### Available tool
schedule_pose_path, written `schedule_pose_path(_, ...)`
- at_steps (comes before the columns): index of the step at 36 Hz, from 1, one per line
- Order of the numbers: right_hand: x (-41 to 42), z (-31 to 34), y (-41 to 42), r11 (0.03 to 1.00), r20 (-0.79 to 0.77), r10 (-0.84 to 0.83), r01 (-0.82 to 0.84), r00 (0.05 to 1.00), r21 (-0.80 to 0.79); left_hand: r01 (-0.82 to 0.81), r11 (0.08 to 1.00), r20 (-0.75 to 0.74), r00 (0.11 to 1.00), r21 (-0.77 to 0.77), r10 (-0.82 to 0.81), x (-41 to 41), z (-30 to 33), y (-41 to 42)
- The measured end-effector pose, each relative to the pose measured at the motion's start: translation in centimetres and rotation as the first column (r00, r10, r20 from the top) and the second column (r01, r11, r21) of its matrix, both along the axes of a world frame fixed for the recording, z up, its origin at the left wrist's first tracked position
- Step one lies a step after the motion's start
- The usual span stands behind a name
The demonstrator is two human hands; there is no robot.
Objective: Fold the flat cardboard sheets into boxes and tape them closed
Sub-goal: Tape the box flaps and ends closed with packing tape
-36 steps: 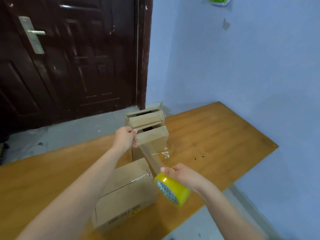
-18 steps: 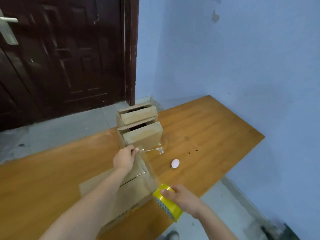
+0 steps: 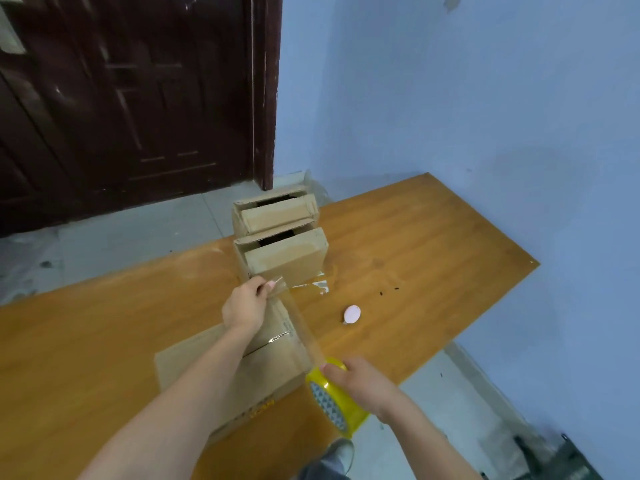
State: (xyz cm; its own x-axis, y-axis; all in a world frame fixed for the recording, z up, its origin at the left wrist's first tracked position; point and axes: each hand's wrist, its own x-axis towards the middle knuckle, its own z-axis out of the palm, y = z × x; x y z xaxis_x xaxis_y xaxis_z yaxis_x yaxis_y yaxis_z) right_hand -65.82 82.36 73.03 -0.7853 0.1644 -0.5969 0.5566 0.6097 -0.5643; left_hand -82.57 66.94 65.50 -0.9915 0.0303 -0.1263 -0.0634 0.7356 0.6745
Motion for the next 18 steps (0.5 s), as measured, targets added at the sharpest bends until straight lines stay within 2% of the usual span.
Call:
schedule_pose_path(7,0.3,-1.1,0.0,0.989,0.025,-0.083,0.085,0.996,-0.118,0.002,1.000,0.002,1.000,0.002,-0.002,-0.1,-0.1,-0.1)
schedule_pose_path(14,0.0,-1.8,-0.2,0.990,0.008,-0.070,0.071,0.997,-0.126,-0.028,0.999,0.053,0.998,0.029,0.026,-0.4,0.1,-0.2)
schedule_pose_path(18,0.1,-2.7,-0.2,0.990,0.019,-0.079,0.081,0.997,-0.112,-0.025,1.000,0.112,0.993,-0.008,0.026,-0.6,0.1,-0.2)
